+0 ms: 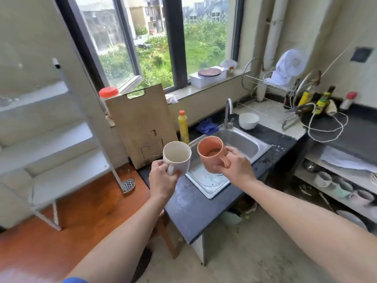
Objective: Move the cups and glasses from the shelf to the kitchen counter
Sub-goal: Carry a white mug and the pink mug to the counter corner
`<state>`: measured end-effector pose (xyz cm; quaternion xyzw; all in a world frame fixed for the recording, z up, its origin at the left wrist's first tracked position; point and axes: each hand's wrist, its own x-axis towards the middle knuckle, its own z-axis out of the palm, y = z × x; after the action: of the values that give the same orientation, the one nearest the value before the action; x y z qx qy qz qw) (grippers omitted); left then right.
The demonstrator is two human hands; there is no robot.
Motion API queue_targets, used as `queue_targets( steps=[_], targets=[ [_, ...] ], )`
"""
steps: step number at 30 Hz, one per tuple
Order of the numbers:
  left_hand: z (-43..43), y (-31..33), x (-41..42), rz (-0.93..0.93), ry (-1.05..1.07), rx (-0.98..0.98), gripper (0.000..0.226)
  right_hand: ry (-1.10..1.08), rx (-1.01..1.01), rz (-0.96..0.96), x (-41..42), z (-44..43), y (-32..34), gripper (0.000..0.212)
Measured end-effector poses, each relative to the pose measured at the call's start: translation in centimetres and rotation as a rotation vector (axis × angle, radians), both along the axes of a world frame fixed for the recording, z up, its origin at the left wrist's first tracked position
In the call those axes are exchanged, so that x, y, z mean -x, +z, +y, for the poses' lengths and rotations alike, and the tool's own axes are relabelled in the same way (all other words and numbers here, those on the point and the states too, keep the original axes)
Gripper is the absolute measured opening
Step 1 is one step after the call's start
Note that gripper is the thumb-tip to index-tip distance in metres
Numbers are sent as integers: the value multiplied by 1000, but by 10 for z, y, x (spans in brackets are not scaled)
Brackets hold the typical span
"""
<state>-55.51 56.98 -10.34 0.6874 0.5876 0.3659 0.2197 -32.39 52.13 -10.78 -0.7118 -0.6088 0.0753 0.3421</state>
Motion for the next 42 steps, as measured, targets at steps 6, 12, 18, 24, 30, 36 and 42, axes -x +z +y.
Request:
queue_targets(
  steps=[6, 12, 18, 24, 30, 36, 42],
  targets=[
    [30, 8, -131, -28, -250, -4, 30, -250, -15, -27, -118, -26, 9, 38],
    [33, 15, -270, -67, -533, 6, 19, -521, -29, 4, -222, -80, 14, 32],
    [-9, 7, -408, -15, -791, 30, 25, -801, -37, 22, -314, -169, 8, 42],
    [-77, 2, -538, -1, -938, -23, 30, -959, -9, 23, -415, -252, 5, 36],
    [-154, 8, -675, 21, -999, -32, 32, -1017, -10, -12, -528, -335, 11, 26],
    [-221, -3, -775, 34, -1111, 40, 30, -1130, 13, -17, -619, -411, 7, 27],
    [-271, -19, -888, 54, -1179, 95, 32, -1257, 36, 37, -702, -468, -13, 33]
  ],
)
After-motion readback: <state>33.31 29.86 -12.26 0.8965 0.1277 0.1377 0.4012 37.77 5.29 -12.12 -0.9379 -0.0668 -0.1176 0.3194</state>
